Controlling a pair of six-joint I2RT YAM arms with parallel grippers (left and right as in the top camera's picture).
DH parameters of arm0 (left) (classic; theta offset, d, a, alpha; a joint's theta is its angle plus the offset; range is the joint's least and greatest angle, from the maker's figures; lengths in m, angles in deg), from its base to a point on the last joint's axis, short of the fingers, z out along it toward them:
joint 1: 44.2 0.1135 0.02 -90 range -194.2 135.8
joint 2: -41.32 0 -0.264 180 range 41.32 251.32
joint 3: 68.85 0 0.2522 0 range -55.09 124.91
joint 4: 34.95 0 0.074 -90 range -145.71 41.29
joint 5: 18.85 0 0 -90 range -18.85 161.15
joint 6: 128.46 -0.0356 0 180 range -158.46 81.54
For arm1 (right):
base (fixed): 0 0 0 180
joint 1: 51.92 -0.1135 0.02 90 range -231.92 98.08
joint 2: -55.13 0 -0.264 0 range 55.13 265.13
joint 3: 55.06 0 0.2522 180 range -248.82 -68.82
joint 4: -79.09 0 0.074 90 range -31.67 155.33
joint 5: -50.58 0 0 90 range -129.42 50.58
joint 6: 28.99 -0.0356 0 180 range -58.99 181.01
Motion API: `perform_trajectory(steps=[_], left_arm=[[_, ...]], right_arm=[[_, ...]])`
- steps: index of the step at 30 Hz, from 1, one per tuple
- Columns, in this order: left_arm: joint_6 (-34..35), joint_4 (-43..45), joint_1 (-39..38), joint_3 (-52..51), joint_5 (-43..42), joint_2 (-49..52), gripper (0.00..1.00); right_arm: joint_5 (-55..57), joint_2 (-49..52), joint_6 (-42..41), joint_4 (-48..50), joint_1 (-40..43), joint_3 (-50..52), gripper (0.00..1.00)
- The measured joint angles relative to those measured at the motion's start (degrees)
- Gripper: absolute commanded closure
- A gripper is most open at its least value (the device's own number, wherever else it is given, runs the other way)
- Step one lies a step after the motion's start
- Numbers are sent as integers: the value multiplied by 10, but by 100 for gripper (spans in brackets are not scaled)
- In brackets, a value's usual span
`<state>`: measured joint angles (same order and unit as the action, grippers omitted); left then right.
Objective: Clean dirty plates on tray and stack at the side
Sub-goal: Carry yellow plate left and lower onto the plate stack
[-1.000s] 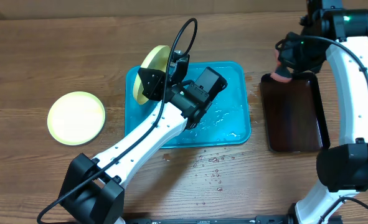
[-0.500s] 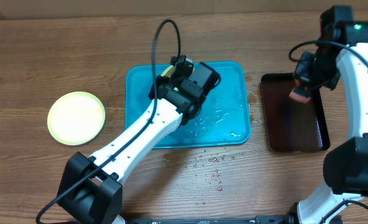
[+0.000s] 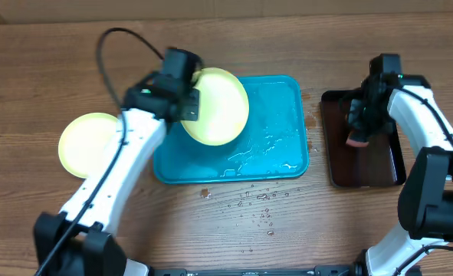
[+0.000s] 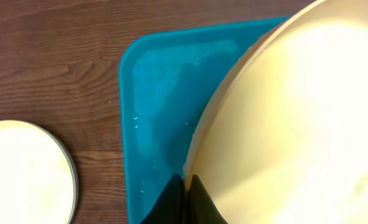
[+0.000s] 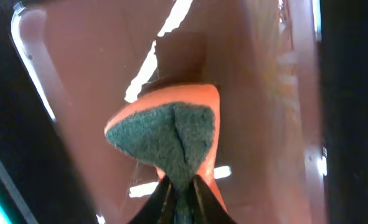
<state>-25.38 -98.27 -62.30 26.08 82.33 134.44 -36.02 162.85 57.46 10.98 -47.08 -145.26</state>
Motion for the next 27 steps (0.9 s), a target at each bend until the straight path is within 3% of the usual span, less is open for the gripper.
perform_trajectory(steps=[7, 10, 16, 27], left_arm=[[-2, -12, 54, 3, -99, -36, 96], [-2, -26, 90, 10, -149, -41, 96], [-11, -70, 173, 23, -191, -42, 96], [-29, -111, 304, 29, -202, -42, 96]], right_arm=[[0, 0, 30, 42, 0, 35, 80], [0, 0, 35, 45, 0, 36, 61], [-2, 0, 37, 1, 0, 24, 32], [-55, -2, 35, -154, 0, -222, 0]])
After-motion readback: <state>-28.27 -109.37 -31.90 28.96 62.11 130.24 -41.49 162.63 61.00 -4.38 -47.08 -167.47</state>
